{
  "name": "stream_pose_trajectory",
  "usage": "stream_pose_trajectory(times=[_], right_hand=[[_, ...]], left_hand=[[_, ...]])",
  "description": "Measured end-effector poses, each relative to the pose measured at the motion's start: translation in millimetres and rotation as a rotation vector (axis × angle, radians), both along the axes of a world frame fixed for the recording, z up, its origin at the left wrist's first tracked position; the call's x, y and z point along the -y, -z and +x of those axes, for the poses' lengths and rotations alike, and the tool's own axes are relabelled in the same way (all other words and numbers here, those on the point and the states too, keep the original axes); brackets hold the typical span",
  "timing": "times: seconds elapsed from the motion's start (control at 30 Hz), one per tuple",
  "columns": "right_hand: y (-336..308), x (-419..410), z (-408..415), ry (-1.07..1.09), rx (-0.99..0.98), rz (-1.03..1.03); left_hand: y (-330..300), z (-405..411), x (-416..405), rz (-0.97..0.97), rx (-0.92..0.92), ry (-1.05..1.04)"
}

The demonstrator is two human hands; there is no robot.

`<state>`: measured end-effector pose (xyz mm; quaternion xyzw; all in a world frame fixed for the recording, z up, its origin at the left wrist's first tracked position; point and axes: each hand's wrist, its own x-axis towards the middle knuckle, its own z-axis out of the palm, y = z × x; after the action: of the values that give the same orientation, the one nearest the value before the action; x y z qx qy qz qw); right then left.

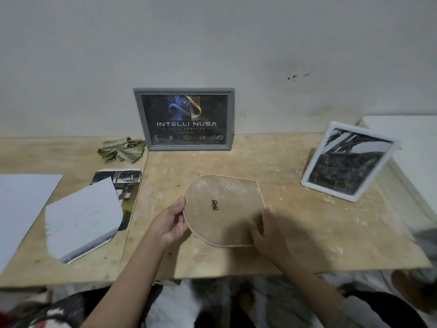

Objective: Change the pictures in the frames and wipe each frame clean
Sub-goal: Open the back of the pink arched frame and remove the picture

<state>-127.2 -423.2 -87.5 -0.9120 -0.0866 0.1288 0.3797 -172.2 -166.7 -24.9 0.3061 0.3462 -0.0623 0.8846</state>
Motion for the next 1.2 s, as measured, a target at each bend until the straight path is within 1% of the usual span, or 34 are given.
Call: stream_pose_trajectory(times=[0.17, 0.27, 0.4, 0.57, 0.67, 0.73, 0.83, 0.93, 1.03, 1.1, 1.2], right_hand=[[-1.3, -0.5, -3.0, 0.035, -0.07, 0.017], [-4.0, -0.5, -3.9, 0.032, -0.054, 0.022], [-4.4, -1.7, -4.0, 0.039, -0.013, 0.016], [-2.5, -0.5, -3.9, 0.046, -0.018, 0.004], [-4.2, -2.2, -0.9, 0.087, -0.016, 0.013], [-5.9, -1.9, 0.4, 0.114, 0.022, 0.027], [-12.2, -4.3, -0.3, 0.108, 0.03, 0.041], [-15.4, -8.2, -0.5, 0.109, 0.033, 0.035], [-18.0, -10.5, 0.7, 0.104, 0.008, 0.029], [-18.3, -11.6, 1.4, 0.113, -0.011, 0.028], [-19.7, -13.6, 1.9, 0.124, -0.028, 0.015]], left_hand=[[17.6, -1.8, -3.8, -0.042, 0.027, -0.063], [22.0, -0.4, -2.3, 0.031, 0.047, -0.083], [17.4, 0.7, 4.1, 0.194, 0.05, -0.061], [10.5, 3.1, 10.6, 0.396, 0.022, -0.04], [10.7, 5.1, 11.0, 0.514, -0.008, -0.043], [13.6, 7.5, 11.4, 0.604, -0.055, -0.071], [20.0, 12.6, 11.8, 0.827, -0.167, -0.088], [19.9, 15.8, 10.8, 0.937, -0.262, 0.0], [19.0, 19.8, 7.1, 0.907, -0.346, 0.131], [20.4, 20.4, 4.9, 0.834, -0.362, 0.133], [19.4, 18.2, 3.2, 0.786, -0.344, 0.103]])
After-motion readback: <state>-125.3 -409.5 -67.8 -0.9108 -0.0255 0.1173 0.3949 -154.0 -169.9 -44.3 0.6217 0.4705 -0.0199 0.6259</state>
